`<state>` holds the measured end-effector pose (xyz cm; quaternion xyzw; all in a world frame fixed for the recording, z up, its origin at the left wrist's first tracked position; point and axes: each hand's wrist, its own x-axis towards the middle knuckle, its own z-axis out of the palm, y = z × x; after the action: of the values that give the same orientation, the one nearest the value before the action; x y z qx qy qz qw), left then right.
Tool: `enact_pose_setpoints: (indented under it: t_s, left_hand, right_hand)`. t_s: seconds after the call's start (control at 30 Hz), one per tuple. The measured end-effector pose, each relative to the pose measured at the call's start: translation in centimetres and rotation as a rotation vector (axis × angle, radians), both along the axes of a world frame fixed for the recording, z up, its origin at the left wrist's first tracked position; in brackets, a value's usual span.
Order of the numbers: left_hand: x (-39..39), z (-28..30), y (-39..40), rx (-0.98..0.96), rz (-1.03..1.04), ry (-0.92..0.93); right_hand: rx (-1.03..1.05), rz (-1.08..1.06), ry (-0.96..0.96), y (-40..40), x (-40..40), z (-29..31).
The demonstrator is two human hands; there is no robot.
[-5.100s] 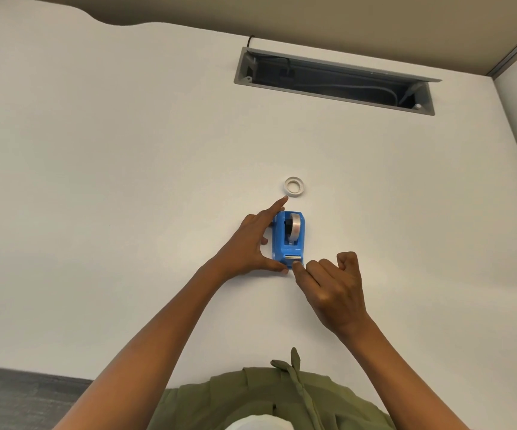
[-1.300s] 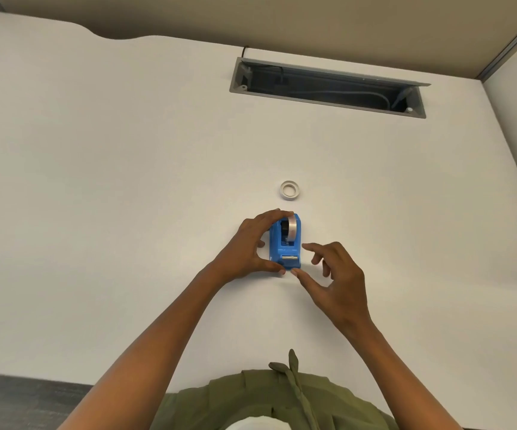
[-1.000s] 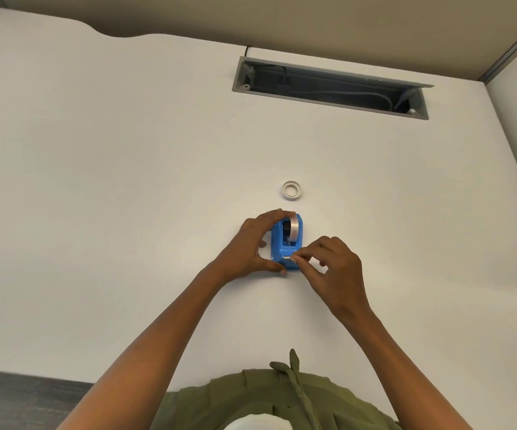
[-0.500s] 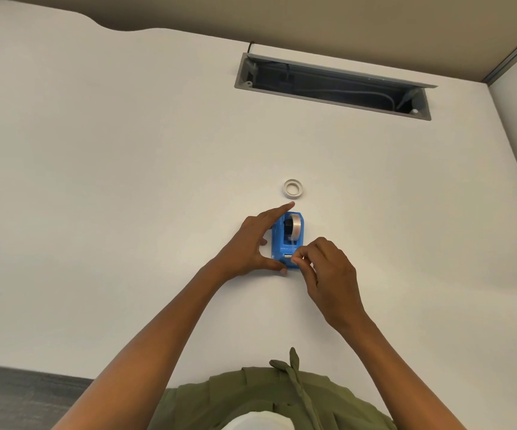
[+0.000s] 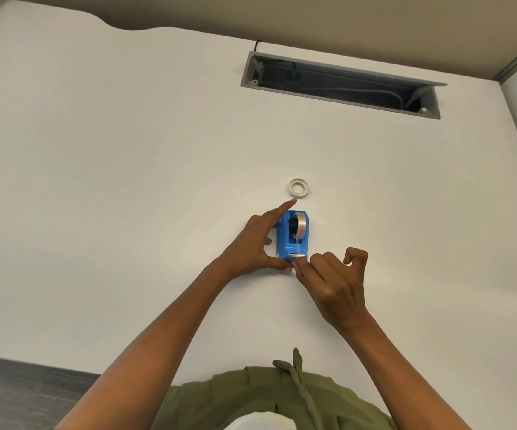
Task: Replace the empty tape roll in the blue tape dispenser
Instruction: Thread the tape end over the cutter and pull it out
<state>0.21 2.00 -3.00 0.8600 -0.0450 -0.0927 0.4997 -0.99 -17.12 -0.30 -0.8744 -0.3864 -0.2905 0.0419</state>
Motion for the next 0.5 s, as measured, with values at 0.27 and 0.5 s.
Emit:
enact_pose_setpoints:
  t_s: [0.27,0.5]
  left_hand:
    - [0.37,-0.19,0.01,0.021,0.02,0.003]
    - [0.66,-0.19,0.06,0.05,0.026,0.001]
  right_hand:
    - [0.004,-0.031,-0.006,-0.01,-0.03,0.12]
    - [-0.016,-0.03,0.049,0.01,0.1,0.25]
